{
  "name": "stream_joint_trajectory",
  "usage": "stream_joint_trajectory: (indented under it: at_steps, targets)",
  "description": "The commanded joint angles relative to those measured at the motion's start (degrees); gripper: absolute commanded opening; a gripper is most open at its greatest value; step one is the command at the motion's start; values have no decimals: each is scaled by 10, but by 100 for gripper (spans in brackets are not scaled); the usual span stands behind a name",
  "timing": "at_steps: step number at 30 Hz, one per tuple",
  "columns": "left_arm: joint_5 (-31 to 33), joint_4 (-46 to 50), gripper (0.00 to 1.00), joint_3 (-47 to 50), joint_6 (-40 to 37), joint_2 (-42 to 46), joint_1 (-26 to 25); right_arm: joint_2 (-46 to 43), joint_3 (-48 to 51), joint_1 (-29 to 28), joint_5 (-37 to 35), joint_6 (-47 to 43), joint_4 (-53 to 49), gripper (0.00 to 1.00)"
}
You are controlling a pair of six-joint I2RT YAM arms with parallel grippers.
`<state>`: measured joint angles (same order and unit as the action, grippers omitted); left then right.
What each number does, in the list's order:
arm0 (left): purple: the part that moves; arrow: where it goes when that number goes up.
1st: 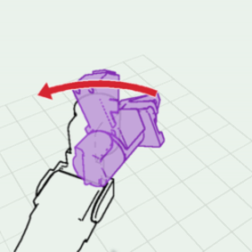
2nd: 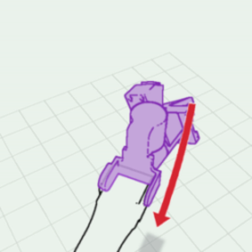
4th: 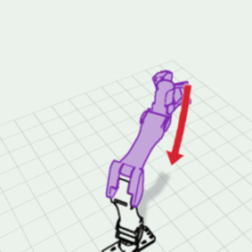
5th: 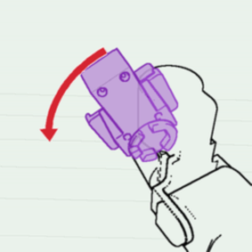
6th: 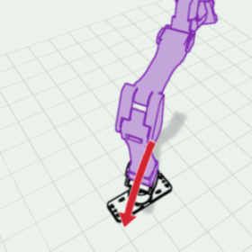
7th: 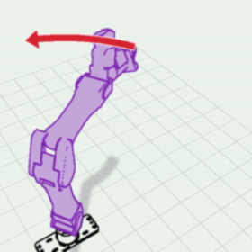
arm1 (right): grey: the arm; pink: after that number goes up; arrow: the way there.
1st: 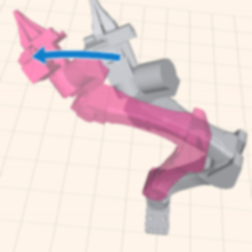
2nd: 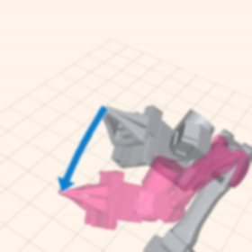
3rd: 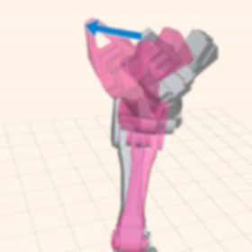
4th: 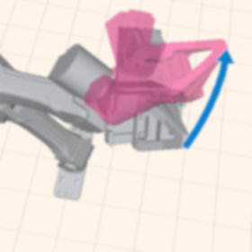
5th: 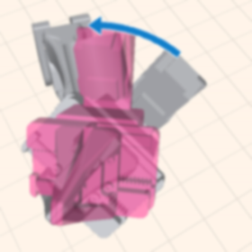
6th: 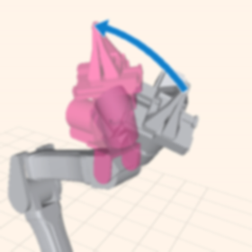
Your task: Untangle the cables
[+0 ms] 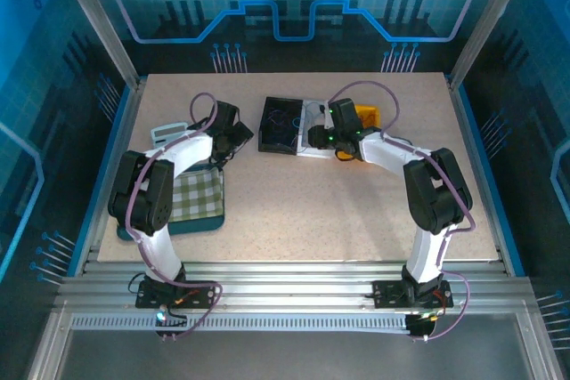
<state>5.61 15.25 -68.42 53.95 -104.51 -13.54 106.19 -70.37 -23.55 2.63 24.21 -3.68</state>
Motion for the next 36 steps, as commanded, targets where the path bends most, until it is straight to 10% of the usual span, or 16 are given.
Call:
stream_joint_trajectory:
  at_steps: [1, 20, 36]
  targets:
    - [-63, -74, 85, -8, -63, 6, -25, -16, 10, 13, 14, 18, 25, 33]
    - [-98, 72, 59, -246, -402, -116, -160, -47, 38, 75, 27, 41, 39, 33]
    - [-62, 140, 38, -327, -438, -184, -178, -53, 61, 80, 26, 61, 49, 32]
